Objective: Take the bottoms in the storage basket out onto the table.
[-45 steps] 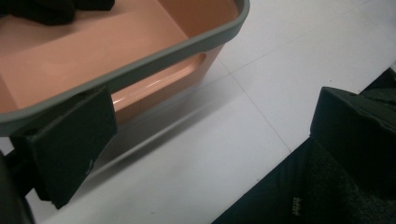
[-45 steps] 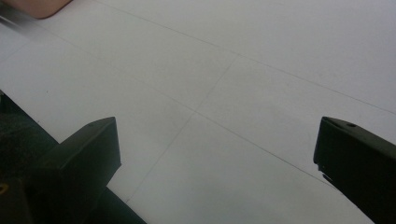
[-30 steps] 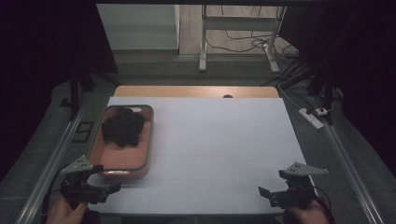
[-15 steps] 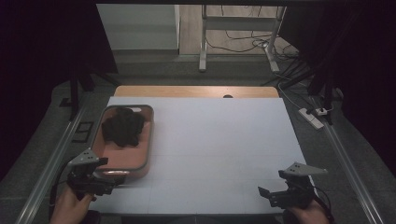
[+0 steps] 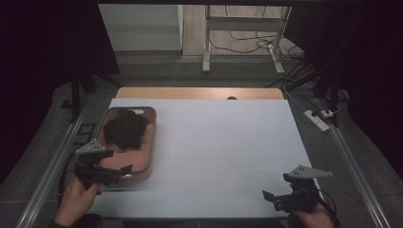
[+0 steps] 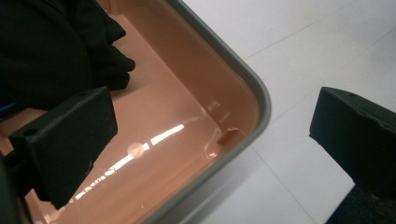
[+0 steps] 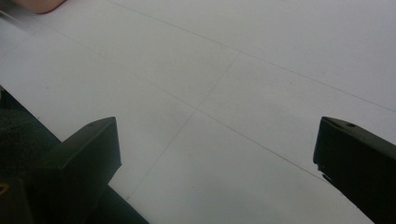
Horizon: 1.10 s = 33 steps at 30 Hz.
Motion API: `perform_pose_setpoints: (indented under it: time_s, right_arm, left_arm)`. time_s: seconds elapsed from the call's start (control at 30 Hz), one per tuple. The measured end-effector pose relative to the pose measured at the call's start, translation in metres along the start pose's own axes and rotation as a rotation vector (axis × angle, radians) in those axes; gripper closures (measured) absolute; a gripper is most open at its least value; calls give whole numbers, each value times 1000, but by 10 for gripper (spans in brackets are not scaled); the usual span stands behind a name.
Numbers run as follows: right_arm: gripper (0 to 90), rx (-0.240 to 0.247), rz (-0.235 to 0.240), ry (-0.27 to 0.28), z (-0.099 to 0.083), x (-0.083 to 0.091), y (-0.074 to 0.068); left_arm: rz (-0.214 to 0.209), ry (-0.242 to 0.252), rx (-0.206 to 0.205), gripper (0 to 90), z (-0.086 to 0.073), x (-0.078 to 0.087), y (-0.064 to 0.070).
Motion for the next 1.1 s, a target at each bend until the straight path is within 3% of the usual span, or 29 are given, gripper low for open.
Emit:
perform_pose_setpoints:
  time_s: [0.43,1.1]
  right_arm:
    - [9,7,5,-10,0,-1,0]
    - [9,18,9,-21,0,-2,-1]
  left_arm:
    - [21,-12,4,2,18,-13,-12]
    - [62,-33,-37,11,61,-41,-27]
Point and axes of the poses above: each handheld gripper's, and its own axes: x roughly backward along the jaws, z roughly out of its top, y roughly to its right, the point moved 2 cm from there along -x, roughly forward along the jaws, and after that the axes turned 10 degrees about x, right-handed, at the moved point
